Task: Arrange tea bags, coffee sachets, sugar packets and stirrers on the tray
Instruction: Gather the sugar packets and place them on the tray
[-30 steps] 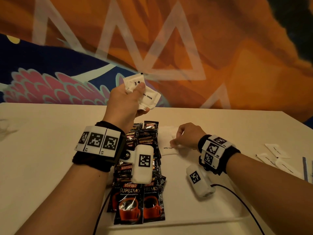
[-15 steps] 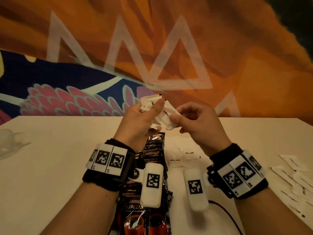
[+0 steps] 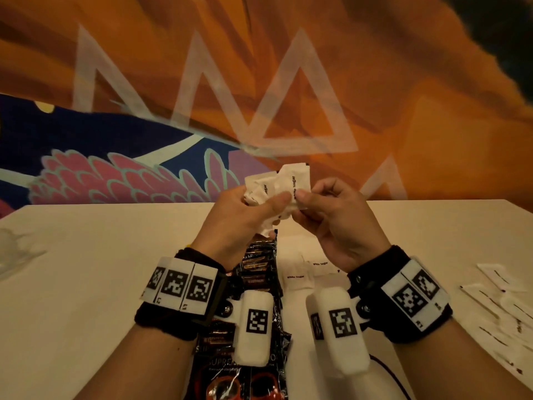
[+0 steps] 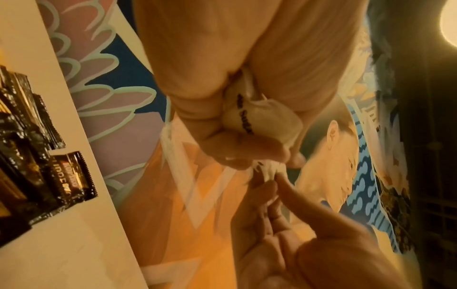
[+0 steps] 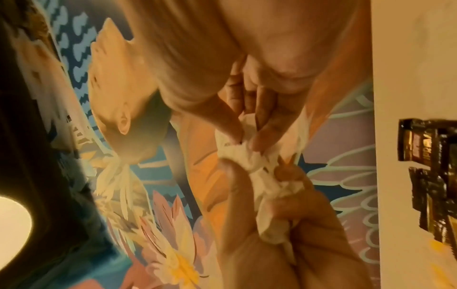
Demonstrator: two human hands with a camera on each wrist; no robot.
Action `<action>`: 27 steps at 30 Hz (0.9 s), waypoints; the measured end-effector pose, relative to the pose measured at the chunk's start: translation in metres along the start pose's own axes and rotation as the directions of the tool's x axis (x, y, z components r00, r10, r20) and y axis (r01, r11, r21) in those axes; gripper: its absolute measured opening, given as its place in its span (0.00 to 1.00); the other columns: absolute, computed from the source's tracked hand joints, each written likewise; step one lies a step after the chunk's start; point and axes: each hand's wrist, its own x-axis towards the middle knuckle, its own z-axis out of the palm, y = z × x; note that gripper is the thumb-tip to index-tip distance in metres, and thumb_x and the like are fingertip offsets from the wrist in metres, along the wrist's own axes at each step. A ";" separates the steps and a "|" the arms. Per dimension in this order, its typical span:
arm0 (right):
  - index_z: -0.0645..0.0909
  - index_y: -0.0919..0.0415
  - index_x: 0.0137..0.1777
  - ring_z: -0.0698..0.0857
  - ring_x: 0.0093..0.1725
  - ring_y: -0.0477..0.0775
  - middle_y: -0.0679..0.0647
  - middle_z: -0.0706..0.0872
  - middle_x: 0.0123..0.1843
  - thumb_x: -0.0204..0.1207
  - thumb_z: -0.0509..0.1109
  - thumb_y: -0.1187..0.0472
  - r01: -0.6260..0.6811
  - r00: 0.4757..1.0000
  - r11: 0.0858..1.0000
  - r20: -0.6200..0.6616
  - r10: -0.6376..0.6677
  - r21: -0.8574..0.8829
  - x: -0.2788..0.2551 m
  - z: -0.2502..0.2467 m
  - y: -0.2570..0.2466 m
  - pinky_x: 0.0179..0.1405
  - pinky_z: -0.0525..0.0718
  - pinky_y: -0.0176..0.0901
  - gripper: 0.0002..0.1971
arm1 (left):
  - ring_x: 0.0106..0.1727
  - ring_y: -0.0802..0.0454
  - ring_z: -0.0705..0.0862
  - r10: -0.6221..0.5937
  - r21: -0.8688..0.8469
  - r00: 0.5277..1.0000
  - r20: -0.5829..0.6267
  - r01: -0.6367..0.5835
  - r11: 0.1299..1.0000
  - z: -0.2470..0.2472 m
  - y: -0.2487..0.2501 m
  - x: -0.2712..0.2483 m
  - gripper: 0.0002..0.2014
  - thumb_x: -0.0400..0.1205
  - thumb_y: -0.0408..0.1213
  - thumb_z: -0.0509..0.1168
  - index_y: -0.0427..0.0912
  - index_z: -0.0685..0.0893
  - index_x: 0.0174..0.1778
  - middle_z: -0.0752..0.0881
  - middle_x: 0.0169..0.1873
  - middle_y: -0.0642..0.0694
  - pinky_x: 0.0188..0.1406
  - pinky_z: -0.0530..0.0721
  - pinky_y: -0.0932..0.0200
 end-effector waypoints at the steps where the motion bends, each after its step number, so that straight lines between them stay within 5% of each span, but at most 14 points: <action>1: 0.73 0.58 0.37 0.83 0.33 0.49 0.55 0.82 0.35 0.73 0.72 0.73 0.016 1.000 0.998 0.003 -0.016 -0.054 0.000 0.000 0.002 0.29 0.83 0.38 0.13 | 0.37 0.54 0.89 0.009 0.047 1.000 0.015 -0.009 0.999 0.000 -0.002 0.000 0.08 0.74 0.38 0.72 0.44 0.86 0.48 0.92 0.39 0.48 0.27 0.82 0.62; 5: 0.82 0.52 0.44 0.81 0.38 0.45 0.49 0.85 0.41 0.70 0.78 0.66 0.263 0.963 0.797 0.091 -0.255 -0.544 0.002 -0.008 0.001 0.32 0.77 0.35 0.11 | 0.38 0.50 0.88 -0.058 0.218 0.993 0.098 0.035 0.975 -0.009 -0.003 0.001 0.09 0.76 0.34 0.72 0.40 0.87 0.52 0.91 0.44 0.39 0.26 0.80 0.60; 7: 0.83 0.58 0.42 0.82 0.32 0.44 0.50 0.86 0.36 0.72 0.76 0.69 0.308 0.949 0.810 0.099 -0.300 -0.499 0.003 -0.012 -0.003 0.29 0.77 0.35 0.07 | 0.36 0.51 0.87 -0.072 0.232 0.989 0.132 0.040 0.972 -0.008 -0.002 0.000 0.11 0.75 0.36 0.72 0.39 0.86 0.52 0.91 0.44 0.39 0.25 0.79 0.61; 11: 0.77 0.62 0.40 0.85 0.28 0.49 0.56 0.86 0.32 0.73 0.73 0.72 0.170 0.985 0.947 0.029 -0.168 -0.274 0.003 -0.013 -0.005 0.27 0.80 0.39 0.08 | 0.34 0.58 0.87 -0.035 0.063 0.996 0.078 0.030 0.998 -0.001 0.000 -0.001 0.10 0.76 0.35 0.69 0.40 0.86 0.53 0.91 0.39 0.47 0.22 0.79 0.65; 18: 0.85 0.62 0.41 0.81 0.27 0.44 0.55 0.87 0.33 0.72 0.77 0.68 0.261 0.965 0.824 0.148 -0.215 -0.503 0.003 -0.018 -0.006 0.24 0.75 0.35 0.03 | 0.33 0.55 0.87 -0.061 0.176 0.995 0.078 0.046 0.983 -0.002 -0.005 0.000 0.08 0.77 0.34 0.70 0.40 0.87 0.50 0.91 0.39 0.43 0.22 0.78 0.65; 23: 0.80 0.65 0.40 0.76 0.23 0.46 0.56 0.82 0.28 0.71 0.76 0.73 0.155 0.988 0.872 0.074 -0.136 -0.465 0.006 -0.036 -0.008 0.21 0.73 0.38 0.07 | 0.31 0.55 0.85 -0.075 0.105 0.996 -0.040 0.079 0.991 -0.003 -0.005 0.004 0.03 0.80 0.34 0.68 0.40 0.85 0.45 0.89 0.36 0.46 0.21 0.79 0.64; 27: 0.80 0.59 0.36 0.80 0.26 0.48 0.55 0.85 0.29 0.70 0.79 0.67 -0.118 0.993 0.744 -0.056 0.108 -0.657 0.016 -0.064 0.006 0.27 0.73 0.39 0.09 | 0.35 0.54 0.85 -0.053 0.129 0.986 -0.159 0.074 0.989 -0.005 -0.006 0.007 0.02 0.81 0.38 0.67 0.44 0.83 0.44 0.88 0.41 0.45 0.23 0.82 0.64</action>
